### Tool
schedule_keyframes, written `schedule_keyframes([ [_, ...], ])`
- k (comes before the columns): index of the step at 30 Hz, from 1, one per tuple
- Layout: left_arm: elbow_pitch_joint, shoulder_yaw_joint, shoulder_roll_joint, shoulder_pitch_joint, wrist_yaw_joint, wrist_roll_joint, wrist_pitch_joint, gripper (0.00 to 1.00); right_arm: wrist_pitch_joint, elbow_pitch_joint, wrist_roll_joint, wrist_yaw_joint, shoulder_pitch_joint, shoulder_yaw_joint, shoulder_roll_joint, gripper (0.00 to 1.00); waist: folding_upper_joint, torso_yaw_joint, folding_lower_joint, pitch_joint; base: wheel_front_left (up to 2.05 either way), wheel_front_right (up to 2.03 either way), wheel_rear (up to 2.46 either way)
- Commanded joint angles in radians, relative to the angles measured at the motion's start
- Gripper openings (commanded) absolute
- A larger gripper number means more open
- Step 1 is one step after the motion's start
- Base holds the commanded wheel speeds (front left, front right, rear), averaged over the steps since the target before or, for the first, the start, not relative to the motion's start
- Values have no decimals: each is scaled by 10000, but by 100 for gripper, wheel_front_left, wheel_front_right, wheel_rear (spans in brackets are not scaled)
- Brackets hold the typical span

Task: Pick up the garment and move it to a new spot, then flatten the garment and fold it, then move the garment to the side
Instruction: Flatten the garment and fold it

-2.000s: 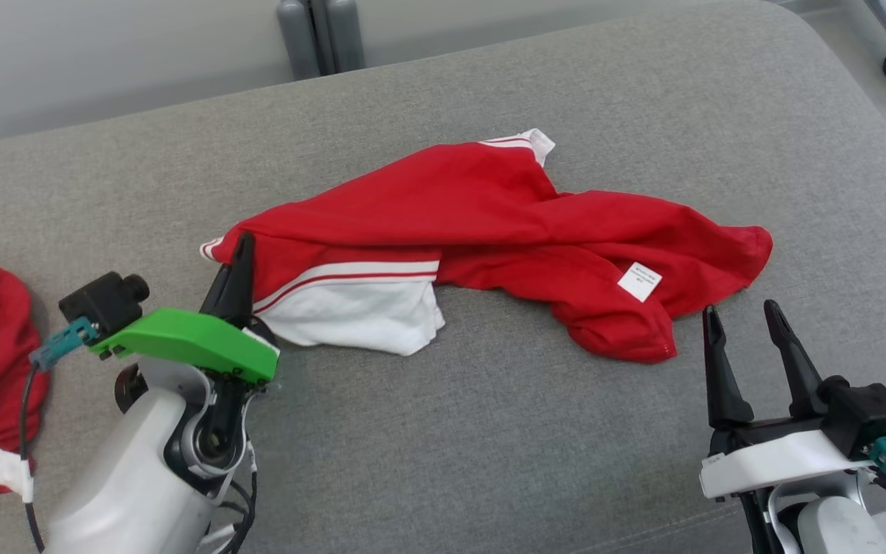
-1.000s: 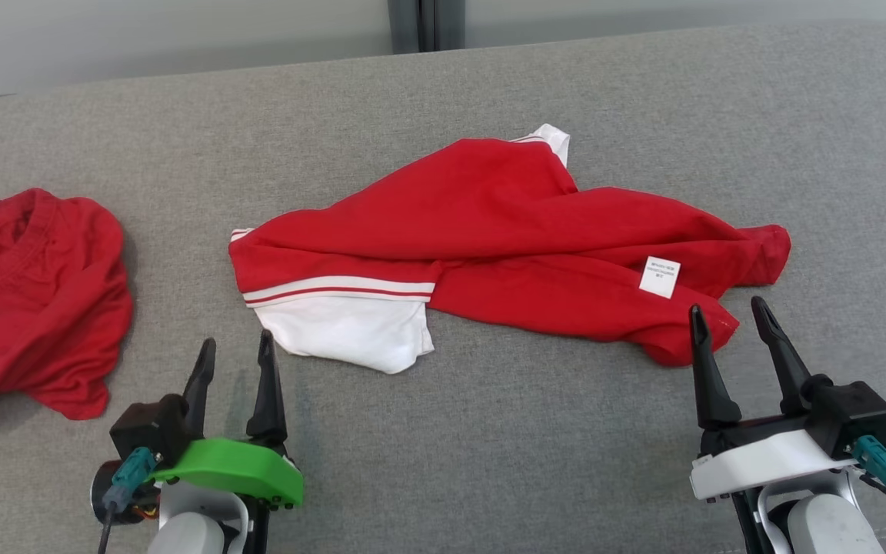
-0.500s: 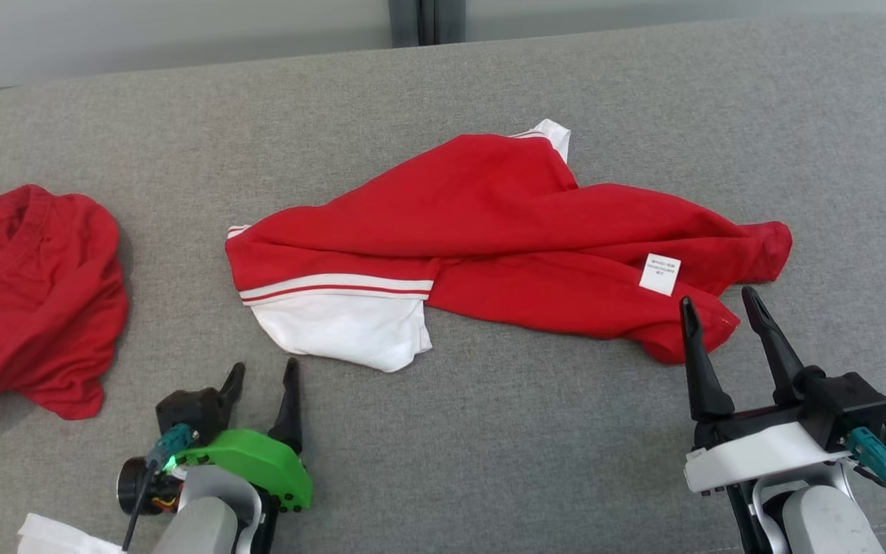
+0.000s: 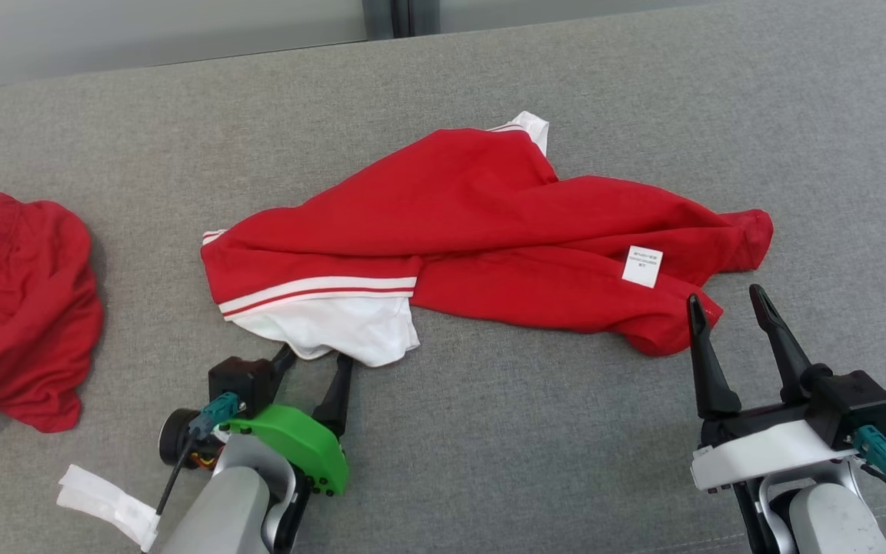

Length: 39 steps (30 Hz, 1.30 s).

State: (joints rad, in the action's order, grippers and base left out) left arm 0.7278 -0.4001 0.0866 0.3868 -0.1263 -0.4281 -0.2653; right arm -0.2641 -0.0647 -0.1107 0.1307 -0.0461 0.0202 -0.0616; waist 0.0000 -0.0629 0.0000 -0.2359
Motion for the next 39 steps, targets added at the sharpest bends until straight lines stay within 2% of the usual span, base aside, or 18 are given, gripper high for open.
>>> schedule_keyframes([
  [1,-178,-46,10,194,-41,116,16,84,2,31,12,1,-101,-12,-36,100,0,5,0,-10,0,0,0],
  [2,-341,-57,23,176,-49,182,13,4,2,32,17,1,-106,-20,-41,100,0,13,0,-13,0,0,0],
  [3,-424,-131,44,139,-50,242,13,0,2,34,18,1,-108,-25,-47,100,0,19,0,-11,0,0,0],
  [8,-688,-464,234,-229,-50,249,11,0,2,37,47,1,-16,-72,-46,100,0,136,0,76,0,0,0],
  [14,-1116,-913,538,-599,-51,-277,9,0,4,42,25,1,120,-103,-17,100,0,435,0,182,0,0,0],
  [20,-2280,-1505,1252,-1026,-52,-1278,264,0,2,-35,-17,1,197,-48,16,100,0,637,0,292,0,0,0],
  [28,-4466,-1138,2309,-2151,77,-2267,822,0,3,8,-48,1,414,-104,53,100,0,630,0,457,0,0,0],
  [34,-5357,-925,3025,-3033,112,-3012,1800,0,3,51,-1,1,425,-332,-112,100,0,695,0,477,0,0,0],
  [39,-5186,-1054,3582,-3248,168,-3266,2860,0,3,108,107,1,395,-361,-223,100,0,877,0,426,0,0,0],
])
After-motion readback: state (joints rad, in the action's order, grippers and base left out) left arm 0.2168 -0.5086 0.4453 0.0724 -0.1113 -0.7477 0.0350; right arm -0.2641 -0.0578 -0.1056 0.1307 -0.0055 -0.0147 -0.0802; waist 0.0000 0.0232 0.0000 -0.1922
